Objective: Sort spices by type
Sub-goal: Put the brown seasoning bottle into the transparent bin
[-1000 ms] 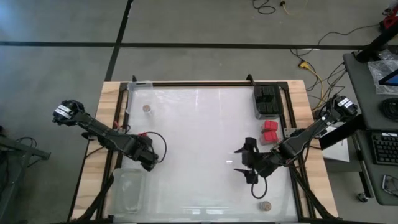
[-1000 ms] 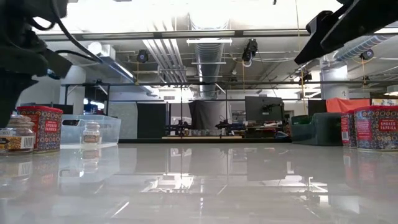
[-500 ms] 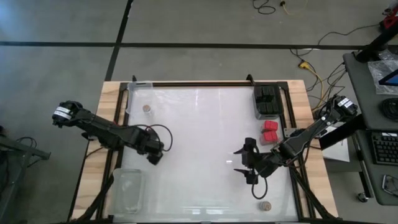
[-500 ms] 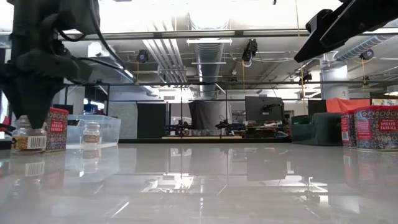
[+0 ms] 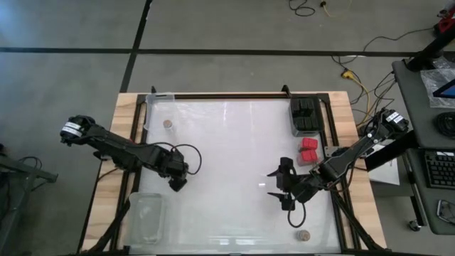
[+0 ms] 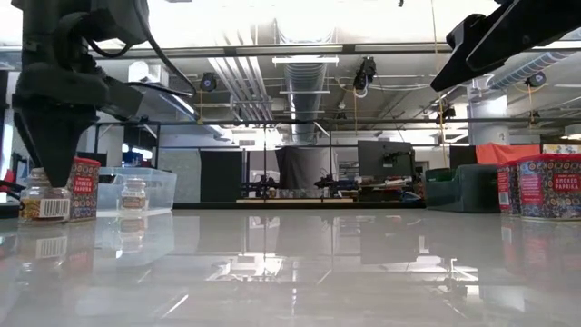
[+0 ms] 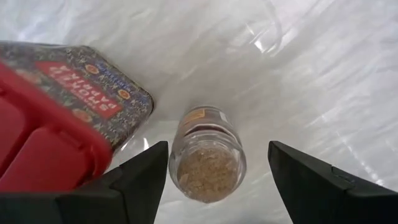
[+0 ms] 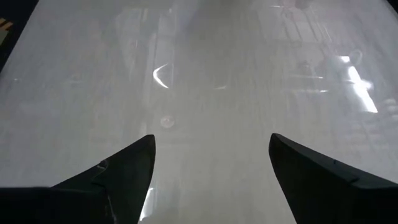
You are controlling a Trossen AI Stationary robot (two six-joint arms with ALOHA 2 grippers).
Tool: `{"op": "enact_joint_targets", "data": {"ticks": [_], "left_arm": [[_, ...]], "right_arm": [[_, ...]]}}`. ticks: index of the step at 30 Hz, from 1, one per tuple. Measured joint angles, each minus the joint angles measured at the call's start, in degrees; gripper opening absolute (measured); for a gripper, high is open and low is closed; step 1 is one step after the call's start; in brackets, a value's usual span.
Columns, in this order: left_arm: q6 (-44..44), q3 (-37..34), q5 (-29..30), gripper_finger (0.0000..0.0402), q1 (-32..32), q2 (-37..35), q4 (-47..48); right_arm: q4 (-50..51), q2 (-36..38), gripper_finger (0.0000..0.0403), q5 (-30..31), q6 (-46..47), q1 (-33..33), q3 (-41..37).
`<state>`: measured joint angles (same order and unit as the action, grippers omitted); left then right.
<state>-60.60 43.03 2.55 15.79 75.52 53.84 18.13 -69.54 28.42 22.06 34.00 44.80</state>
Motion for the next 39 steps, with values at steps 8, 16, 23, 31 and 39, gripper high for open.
{"op": "enact_joint_targets", "data": {"ticks": [8,16,23,31,39], "left_arm": [[6.7,0.0,-1.0,0.0261,0.1,5.0,-0.8],[11.6,2.2,-3.5,0.0261,0.5,7.7,-0.9],[13.6,5.1,-3.3,0.0261,0.5,7.7,0.0],[18.2,5.1,-3.2,0.0248,0.7,7.8,0.9],[25.0,5.1,-3.3,0.0215,0.7,7.8,0.9]], "right_arm": [[0.0,0.0,0.0315,0.0,0.5,0.0,-0.1],[0.0,0.0,0.0322,-0.1,0.5,0.0,-0.1],[0.0,0.0,0.0312,-0.1,0.5,0.0,-0.1],[0.0,0.0,0.0294,-0.2,0.5,0.0,-0.1],[0.0,0.0,0.0294,-0.2,0.5,0.0,-0.1]]}}
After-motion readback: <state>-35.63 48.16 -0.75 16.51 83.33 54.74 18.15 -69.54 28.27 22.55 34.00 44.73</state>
